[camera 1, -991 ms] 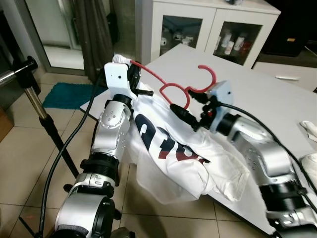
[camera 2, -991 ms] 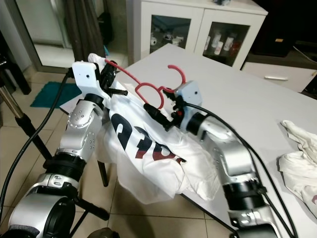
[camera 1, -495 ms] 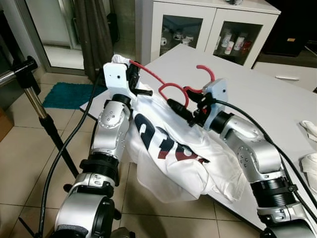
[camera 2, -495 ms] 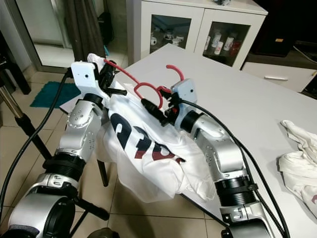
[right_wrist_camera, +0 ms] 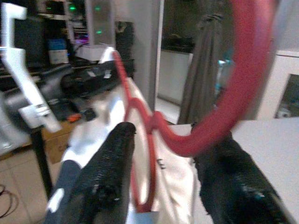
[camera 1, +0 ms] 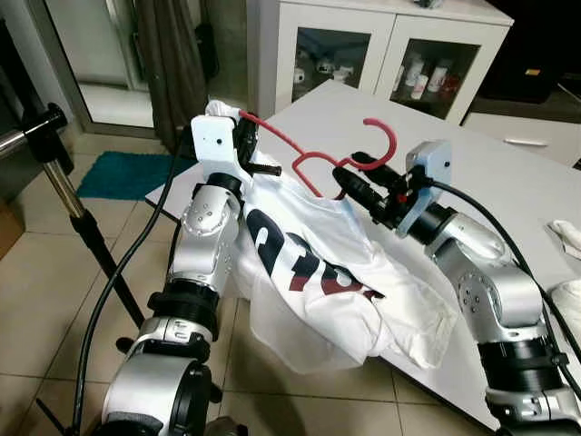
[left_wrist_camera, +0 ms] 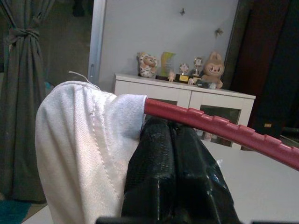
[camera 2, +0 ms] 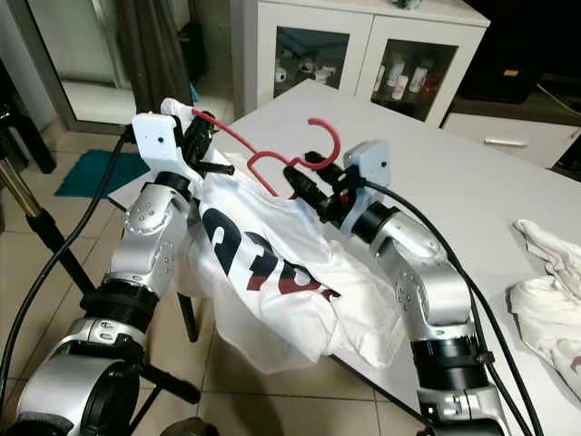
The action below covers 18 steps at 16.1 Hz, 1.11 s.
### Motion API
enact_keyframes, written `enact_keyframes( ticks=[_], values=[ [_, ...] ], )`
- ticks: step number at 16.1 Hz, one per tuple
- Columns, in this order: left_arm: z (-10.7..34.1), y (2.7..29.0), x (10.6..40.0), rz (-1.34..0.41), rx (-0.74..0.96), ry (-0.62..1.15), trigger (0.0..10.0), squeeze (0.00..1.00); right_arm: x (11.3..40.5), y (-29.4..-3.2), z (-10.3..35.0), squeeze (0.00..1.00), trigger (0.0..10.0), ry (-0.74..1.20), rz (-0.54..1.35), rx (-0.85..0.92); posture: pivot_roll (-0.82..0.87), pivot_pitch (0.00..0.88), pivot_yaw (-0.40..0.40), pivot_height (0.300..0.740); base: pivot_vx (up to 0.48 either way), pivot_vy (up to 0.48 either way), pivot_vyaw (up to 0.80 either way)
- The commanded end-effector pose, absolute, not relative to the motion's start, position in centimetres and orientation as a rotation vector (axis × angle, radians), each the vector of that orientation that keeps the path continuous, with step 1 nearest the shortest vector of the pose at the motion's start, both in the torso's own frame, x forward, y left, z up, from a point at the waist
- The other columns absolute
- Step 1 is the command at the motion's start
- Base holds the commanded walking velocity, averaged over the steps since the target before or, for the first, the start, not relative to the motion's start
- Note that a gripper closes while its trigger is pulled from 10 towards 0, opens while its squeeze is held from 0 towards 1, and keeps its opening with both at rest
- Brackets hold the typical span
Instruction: Hang hanger
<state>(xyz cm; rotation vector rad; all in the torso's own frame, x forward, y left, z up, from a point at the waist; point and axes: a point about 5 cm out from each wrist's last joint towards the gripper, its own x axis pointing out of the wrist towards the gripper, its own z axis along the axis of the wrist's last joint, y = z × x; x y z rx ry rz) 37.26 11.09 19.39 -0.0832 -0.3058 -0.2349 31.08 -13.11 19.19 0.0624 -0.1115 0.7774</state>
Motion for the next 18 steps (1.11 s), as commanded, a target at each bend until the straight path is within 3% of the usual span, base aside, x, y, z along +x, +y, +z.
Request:
enact_keyframes(
  ticks=[1,2,3,4,5,6,7,15,16,17,18],
  values=[
    [20.3,10.4,37.4,-0.257,-0.069,-0.338,0.0,0.0,30.7,-12.9,19.0,0.0,0.0,-0.102,0.811,0.056,0.03,0.0,-0.03,0.723,0.0,0.0,0.0],
    [20.4,10.4,37.4,-0.256,-0.069,-0.338,0.0,0.0,30.7,-12.5,18.6,0.0,1.5,-0.081,0.81,0.036,0.03,0.0,-0.032,0.723,0.0,0.0,0.0],
    [20.4,10.5,37.4,-0.254,-0.068,-0.339,0.0,0.0,31.1,-12.5,18.1,0.0,5.0,-0.047,0.771,0.022,0.03,0.0,-0.032,0.723,0.0,0.0,0.0],
    [20.4,10.5,37.3,-0.252,-0.067,-0.34,0.0,0.0,31.3,-12.6,17.9,0.0,10.0,-0.032,0.752,0.022,0.03,0.0,-0.033,0.723,0.0,0.0,0.0],
    [20.3,10.6,37.3,-0.249,-0.066,-0.34,0.0,0.0,31.5,-12.6,17.7,0.0,8.5,-0.024,0.755,0.021,0.04,0.0,-0.035,0.723,0.0,0.0,0.0],
    [20.3,10.6,37.3,-0.249,-0.065,-0.34,0.0,0.0,31.5,-12.5,17.6,0.0,8.5,-0.023,0.757,0.02,0.04,0.0,-0.035,0.723,0.0,0.0,0.0],
    [20.3,10.7,37.3,-0.247,-0.064,-0.341,0.0,0.0,31.4,-12.3,17.8,0.0,0.0,-0.04,0.775,0.03,0.04,0.0,-0.037,0.723,0.0,0.0,0.0],
    [20.1,10.8,37.2,-0.239,-0.062,-0.334,0.0,0.0,31.0,-12.9,19.9,0.0,0.0,-0.173,0.779,0.058,0.04,0.0,-0.04,0.723,0.0,0.0,0.0],
    [20.1,10.9,37.3,-0.225,-0.062,-0.329,4.2,0.0,30.8,-13.1,20.0,0.0,0.0,-0.178,0.783,0.057,0.04,0.0,-0.04,0.723,0.0,0.0,0.0],
    [20.1,10.9,37.4,-0.215,-0.062,-0.324,10.0,0.0,30.6,-13.2,20.0,0.0,0.0,-0.182,0.796,0.058,0.04,0.0,-0.04,0.723,0.0,0.0,0.0],
    [20.1,11.0,37.4,-0.218,-0.061,-0.323,10.0,0.0,30.4,-13.2,19.9,0.0,0.0,-0.187,0.807,0.058,0.04,0.0,-0.037,0.723,0.0,0.0,0.0]
  ],
)
